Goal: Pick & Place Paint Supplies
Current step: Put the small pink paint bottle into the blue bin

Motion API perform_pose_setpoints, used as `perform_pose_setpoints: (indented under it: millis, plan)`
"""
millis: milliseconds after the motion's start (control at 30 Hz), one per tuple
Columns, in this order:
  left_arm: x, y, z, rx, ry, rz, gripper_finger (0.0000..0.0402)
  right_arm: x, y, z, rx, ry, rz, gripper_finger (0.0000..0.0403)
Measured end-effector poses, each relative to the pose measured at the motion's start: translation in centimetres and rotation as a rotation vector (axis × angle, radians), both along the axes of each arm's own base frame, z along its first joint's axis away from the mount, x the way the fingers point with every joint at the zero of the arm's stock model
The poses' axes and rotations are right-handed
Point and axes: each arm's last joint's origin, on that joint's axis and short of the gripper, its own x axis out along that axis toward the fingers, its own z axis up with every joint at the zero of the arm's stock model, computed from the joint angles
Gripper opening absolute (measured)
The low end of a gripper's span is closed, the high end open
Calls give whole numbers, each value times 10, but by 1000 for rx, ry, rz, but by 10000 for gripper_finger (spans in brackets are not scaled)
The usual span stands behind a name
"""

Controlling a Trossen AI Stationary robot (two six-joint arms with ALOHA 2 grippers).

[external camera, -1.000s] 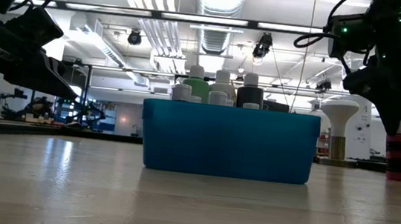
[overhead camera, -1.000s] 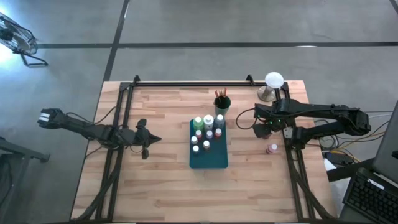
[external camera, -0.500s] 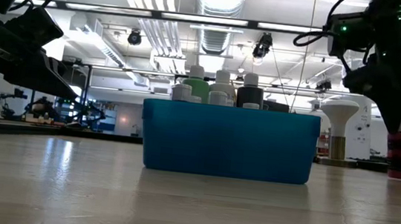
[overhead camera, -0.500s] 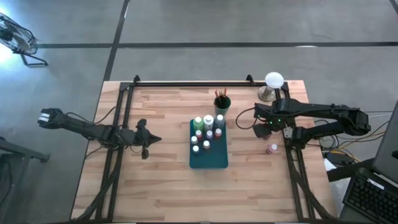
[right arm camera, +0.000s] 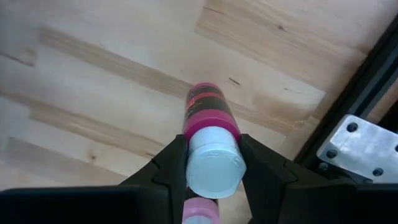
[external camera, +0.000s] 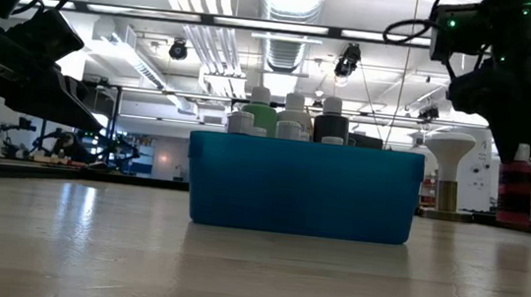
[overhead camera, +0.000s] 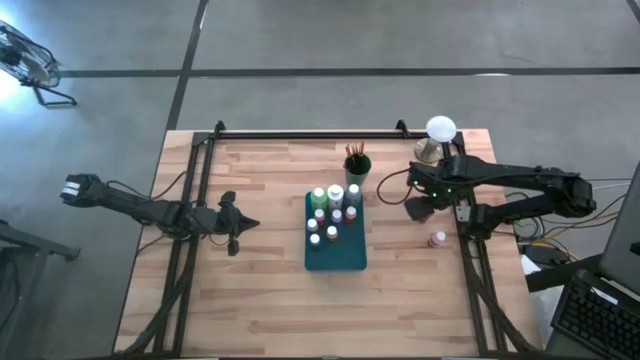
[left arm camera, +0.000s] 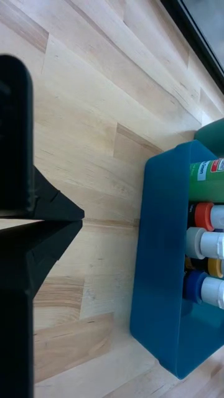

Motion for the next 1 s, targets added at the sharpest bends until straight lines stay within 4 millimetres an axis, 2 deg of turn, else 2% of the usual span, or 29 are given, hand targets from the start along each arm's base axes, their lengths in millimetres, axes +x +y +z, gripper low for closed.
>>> perform_pose_setpoints:
  millis: [733, 1000]
  plan:
    - [0, 0, 0, 0, 0, 0, 7, 23, 29, 53, -23, -184, 53, 114]
    - [0, 0, 0, 0, 0, 0, 7, 28, 37, 79, -71, -271, 59, 114]
